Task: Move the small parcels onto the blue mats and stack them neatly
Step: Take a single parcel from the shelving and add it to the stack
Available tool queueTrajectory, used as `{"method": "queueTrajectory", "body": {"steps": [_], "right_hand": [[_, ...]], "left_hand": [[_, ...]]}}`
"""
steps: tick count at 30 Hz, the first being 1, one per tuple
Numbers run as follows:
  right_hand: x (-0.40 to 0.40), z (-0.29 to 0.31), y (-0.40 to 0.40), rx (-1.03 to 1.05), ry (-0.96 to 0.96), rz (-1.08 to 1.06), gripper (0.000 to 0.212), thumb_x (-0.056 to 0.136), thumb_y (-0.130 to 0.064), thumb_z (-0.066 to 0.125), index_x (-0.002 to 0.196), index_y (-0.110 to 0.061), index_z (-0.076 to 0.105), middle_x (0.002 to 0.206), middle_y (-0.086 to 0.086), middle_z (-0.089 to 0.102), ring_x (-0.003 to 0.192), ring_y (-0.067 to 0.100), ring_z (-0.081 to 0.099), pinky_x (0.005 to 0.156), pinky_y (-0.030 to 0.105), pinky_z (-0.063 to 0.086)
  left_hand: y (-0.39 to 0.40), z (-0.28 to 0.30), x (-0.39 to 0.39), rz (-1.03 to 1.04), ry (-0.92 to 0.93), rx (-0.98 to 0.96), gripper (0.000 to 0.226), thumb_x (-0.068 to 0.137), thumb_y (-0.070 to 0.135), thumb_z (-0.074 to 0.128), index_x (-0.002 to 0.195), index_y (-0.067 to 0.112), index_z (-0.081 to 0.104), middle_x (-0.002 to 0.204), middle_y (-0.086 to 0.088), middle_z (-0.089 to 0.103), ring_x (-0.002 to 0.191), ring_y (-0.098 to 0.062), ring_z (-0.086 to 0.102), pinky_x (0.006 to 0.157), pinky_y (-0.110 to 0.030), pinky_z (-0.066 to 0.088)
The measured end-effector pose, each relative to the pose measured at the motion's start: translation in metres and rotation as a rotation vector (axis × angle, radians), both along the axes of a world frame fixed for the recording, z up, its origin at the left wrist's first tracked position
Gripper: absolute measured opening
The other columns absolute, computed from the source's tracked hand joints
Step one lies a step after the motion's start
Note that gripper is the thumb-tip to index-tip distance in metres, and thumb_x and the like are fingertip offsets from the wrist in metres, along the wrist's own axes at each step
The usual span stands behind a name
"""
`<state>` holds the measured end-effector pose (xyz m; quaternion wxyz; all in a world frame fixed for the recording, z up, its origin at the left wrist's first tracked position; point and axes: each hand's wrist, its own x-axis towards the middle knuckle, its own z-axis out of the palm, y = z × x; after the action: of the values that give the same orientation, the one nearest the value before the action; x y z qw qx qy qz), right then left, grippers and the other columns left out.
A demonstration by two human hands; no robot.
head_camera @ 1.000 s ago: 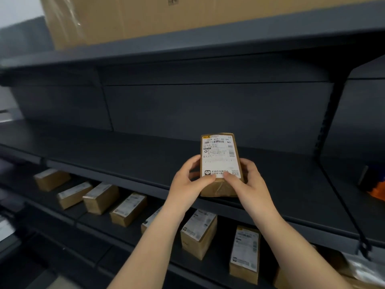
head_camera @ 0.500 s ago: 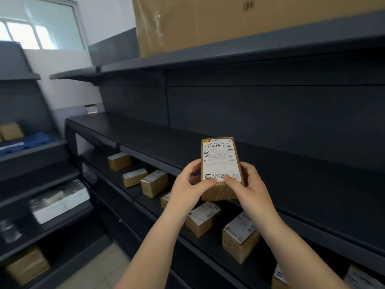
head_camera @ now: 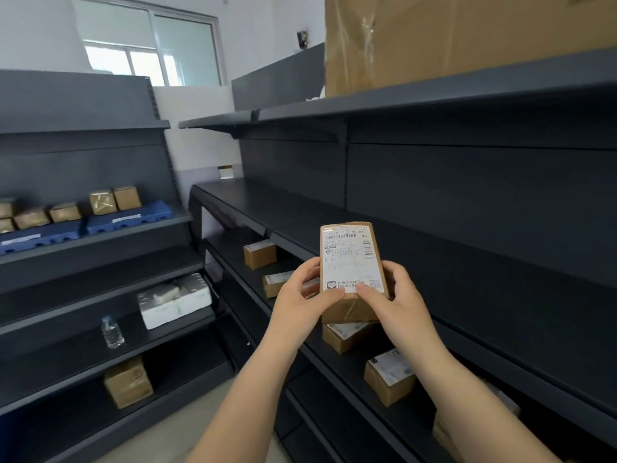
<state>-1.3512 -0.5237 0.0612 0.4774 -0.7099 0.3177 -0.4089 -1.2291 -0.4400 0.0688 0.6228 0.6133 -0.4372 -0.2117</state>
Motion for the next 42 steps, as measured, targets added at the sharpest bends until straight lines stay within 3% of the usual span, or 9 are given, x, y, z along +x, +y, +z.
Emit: {"method": "queueTrajectory", "body": {"steps": [5, 8, 12, 17, 20, 23, 27, 33, 42], "right_hand": [[0.037, 0.004, -0.003, -0.017, 0.000, 0.031, 0.048, 0.085, -0.027, 0.065, 0.127, -0.028, 0.042, 0.130, -0.005, 0.051, 0.116, 0.010, 0.051, 0.083, 0.023, 0.048], [0.075, 0.008, -0.003, -0.022, 0.021, 0.074, 0.048, 0.086, -0.027, 0.065, 0.128, -0.027, 0.042, 0.131, -0.004, 0.050, 0.114, 0.009, 0.050, 0.074, 0.017, 0.046], [0.106, 0.009, -0.002, -0.026, 0.021, 0.105, 0.048, 0.086, -0.028, 0.065, 0.127, -0.028, 0.041, 0.131, -0.006, 0.049, 0.112, 0.007, 0.049, 0.064, 0.013, 0.041], [0.163, 0.006, 0.005, -0.039, 0.012, 0.174, 0.044, 0.085, -0.027, 0.065, 0.122, -0.030, 0.042, 0.130, -0.006, 0.050, 0.109, 0.004, 0.049, 0.069, 0.013, 0.042], [0.193, 0.005, 0.012, -0.035, 0.015, 0.208, 0.046, 0.086, -0.027, 0.065, 0.126, -0.027, 0.042, 0.130, -0.005, 0.050, 0.113, 0.008, 0.049, 0.074, 0.015, 0.044], [0.223, 0.004, 0.019, -0.051, 0.029, 0.227, 0.043, 0.086, -0.027, 0.064, 0.122, -0.030, 0.040, 0.131, -0.005, 0.048, 0.113, 0.008, 0.046, 0.079, 0.019, 0.044], [0.265, 0.004, 0.033, -0.058, 0.034, 0.277, 0.048, 0.086, -0.027, 0.064, 0.127, -0.027, 0.040, 0.131, -0.005, 0.048, 0.105, 0.003, 0.046, 0.067, 0.011, 0.039], [0.331, -0.004, 0.062, -0.058, 0.026, 0.351, 0.051, 0.087, -0.028, 0.064, 0.132, -0.024, 0.040, 0.135, -0.006, 0.048, 0.103, -0.001, 0.044, 0.063, 0.009, 0.038], [0.428, -0.017, 0.092, -0.037, 0.046, 0.490, 0.053, 0.087, -0.029, 0.064, 0.133, -0.025, 0.038, 0.138, -0.005, 0.047, 0.110, 0.001, 0.044, 0.064, 0.009, 0.038]], "left_hand": [[0.004, 0.004, 0.034, 0.038, 0.000, -0.019, 0.045, 0.080, 0.018, 0.070, 0.112, 0.044, 0.052, 0.117, 0.018, 0.058, 0.107, -0.004, 0.055, 0.082, -0.019, 0.045], [0.007, 0.004, 0.067, 0.081, 0.001, -0.029, 0.044, 0.080, 0.018, 0.070, 0.105, 0.048, 0.052, 0.113, 0.019, 0.060, 0.107, -0.004, 0.057, 0.088, -0.024, 0.047], [0.013, 0.005, 0.094, 0.118, 0.013, -0.026, 0.045, 0.079, 0.018, 0.071, 0.109, 0.045, 0.050, 0.115, 0.019, 0.059, 0.107, -0.004, 0.056, 0.083, -0.020, 0.046], [0.027, 0.004, 0.144, 0.186, 0.029, -0.032, 0.045, 0.080, 0.016, 0.070, 0.113, 0.041, 0.053, 0.114, 0.019, 0.060, 0.104, -0.003, 0.058, 0.073, -0.015, 0.044], [0.036, 0.002, 0.171, 0.222, 0.035, -0.023, 0.048, 0.080, 0.017, 0.070, 0.119, 0.038, 0.052, 0.118, 0.016, 0.059, 0.107, -0.006, 0.057, 0.076, -0.018, 0.045], [0.047, -0.001, 0.198, 0.256, 0.032, -0.023, 0.045, 0.081, 0.018, 0.069, 0.112, 0.044, 0.050, 0.118, 0.017, 0.058, 0.110, -0.006, 0.054, 0.079, -0.020, 0.045], [0.066, -0.002, 0.233, 0.292, 0.022, -0.032, 0.043, 0.081, 0.016, 0.068, 0.111, 0.042, 0.050, 0.117, 0.016, 0.058, 0.108, -0.004, 0.055, 0.078, -0.017, 0.045], [0.101, -0.004, 0.288, 0.384, 0.030, -0.019, 0.046, 0.081, 0.018, 0.069, 0.117, 0.039, 0.048, 0.110, 0.023, 0.055, 0.099, 0.005, 0.053, 0.068, -0.012, 0.041], [0.140, -0.017, 0.368, 0.536, 0.049, 0.003, 0.047, 0.080, 0.018, 0.070, 0.115, 0.039, 0.047, 0.113, 0.018, 0.056, 0.101, 0.003, 0.054, 0.070, -0.014, 0.042]]}}
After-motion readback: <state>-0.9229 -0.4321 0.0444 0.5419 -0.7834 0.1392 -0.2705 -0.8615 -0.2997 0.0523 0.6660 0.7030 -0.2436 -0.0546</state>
